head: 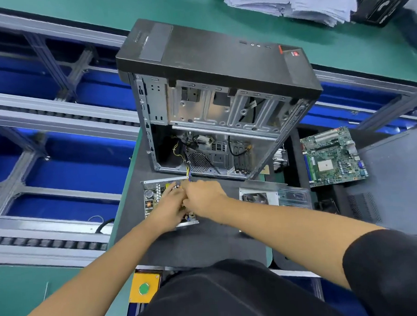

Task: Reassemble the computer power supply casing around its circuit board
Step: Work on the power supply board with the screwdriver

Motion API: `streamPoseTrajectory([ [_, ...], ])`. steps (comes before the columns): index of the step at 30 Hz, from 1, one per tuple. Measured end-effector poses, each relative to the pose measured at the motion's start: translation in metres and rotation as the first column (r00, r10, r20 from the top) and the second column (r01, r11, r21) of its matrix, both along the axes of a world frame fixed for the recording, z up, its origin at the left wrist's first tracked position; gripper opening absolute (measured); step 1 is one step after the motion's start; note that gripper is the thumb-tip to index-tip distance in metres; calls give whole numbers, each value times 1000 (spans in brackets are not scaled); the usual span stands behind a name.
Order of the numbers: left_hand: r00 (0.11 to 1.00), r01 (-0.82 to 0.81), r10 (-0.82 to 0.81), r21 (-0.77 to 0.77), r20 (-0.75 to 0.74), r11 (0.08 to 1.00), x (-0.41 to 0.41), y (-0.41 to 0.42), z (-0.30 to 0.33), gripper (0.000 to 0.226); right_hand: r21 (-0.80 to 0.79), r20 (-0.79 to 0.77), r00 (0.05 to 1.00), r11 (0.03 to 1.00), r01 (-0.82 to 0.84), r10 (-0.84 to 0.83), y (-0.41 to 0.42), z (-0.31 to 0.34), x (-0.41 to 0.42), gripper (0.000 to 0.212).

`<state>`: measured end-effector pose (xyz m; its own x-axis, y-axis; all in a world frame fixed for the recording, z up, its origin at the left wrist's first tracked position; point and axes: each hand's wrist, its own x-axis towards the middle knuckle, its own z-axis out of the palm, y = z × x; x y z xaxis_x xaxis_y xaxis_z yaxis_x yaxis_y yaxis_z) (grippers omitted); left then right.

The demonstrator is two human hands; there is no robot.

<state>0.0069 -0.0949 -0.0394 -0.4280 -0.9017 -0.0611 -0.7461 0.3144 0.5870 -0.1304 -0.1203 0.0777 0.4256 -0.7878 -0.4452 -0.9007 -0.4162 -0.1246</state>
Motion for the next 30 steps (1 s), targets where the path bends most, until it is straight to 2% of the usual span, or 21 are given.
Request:
streamPoseTrajectory([
  [4, 981, 28, -31, 16, 189, 999, -5, -6, 2, 21, -67, 131, 989, 995, 73, -63, -17, 13, -21, 5],
  [7, 942, 97, -96, 12, 321, 995, -11, -15, 7, 25, -43, 168, 970, 982, 183, -173, -26, 13, -42, 15],
  [10, 912, 112, -125, 56, 391, 992, -21, -24, 12, 29, -40, 171, 959, 971, 234, -225, -25, 4, -62, 11],
  [14, 866, 168, -206, 122, 456, 978, -34, -30, 16, 20, -30, 167, 947, 959, 283, -274, -16, -9, -83, 14],
  [19, 736, 206, -263, 163, 624, 965, -56, -38, 29, 21, 26, 199, 910, 930, 366, -363, -9, -15, -102, 16],
  [24, 663, 192, -254, 168, 704, 967, -66, -38, 28, 22, 44, 234, 878, 907, 419, -418, -6, -14, -123, 16],
  [30, 639, 227, -295, 193, 710, 955, -64, -38, 25, 25, 49, 260, 858, 894, 446, -442, -2, -13, -151, 11],
])
